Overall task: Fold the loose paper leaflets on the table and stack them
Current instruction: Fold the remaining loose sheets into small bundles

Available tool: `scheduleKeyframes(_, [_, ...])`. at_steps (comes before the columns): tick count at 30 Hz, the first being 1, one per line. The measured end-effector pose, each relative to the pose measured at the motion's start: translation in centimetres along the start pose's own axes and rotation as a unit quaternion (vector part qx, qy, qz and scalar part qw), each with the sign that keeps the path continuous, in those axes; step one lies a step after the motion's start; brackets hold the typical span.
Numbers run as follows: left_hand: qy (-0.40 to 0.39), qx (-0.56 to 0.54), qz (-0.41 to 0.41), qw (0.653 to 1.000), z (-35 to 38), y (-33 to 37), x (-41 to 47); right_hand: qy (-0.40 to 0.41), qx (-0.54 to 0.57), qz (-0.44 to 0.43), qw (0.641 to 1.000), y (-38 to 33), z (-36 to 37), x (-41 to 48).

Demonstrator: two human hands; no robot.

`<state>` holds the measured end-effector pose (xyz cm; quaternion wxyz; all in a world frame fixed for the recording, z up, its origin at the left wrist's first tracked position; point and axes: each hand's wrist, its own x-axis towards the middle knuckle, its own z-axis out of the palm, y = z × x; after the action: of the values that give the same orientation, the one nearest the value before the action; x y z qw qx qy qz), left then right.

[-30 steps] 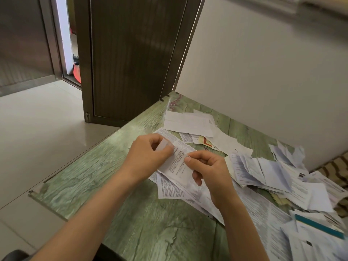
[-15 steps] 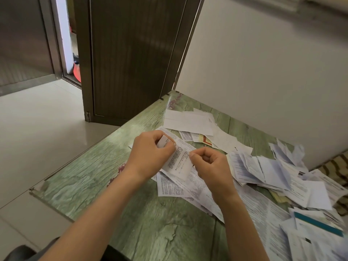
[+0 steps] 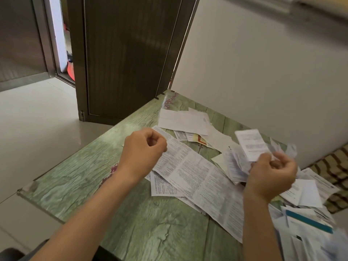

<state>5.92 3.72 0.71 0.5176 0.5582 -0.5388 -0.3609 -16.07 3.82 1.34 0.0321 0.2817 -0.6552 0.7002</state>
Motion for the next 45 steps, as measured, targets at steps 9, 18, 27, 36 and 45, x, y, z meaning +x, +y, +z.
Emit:
scheduleKeyframes(9, [-0.031, 0.059, 0.046, 0.997, 1.6, -0.2, -0.7, -0.145, -0.343, 0.044, 0.927, 3.1, 0.3, -0.3])
scheduleKeyframes(18, [-0.044, 0.075, 0.039, 0.995, 2.1, -0.3, -0.4, -0.089, -0.257, -0.021, 0.962, 3.1, 0.3, 0.2])
scheduleKeyframes(27, [-0.042, 0.071, 0.007, 0.997, 1.4, -0.5, 0.5, -0.232, -0.224, -0.195, 0.926, 1.3, 3.0, -3.6])
scheduleKeyframes(36, [-0.01, 0.036, -0.006, 0.999, 0.7, -0.4, 1.3, -0.57, -0.386, -0.274, 0.672, 0.4, 10.9, -5.2])
scheduleKeyframes(45, [0.014, 0.024, -0.025, 0.999, -1.1, -0.9, 2.6, -0.614, -0.431, -0.265, 0.606, 1.0, 14.1, -4.5])
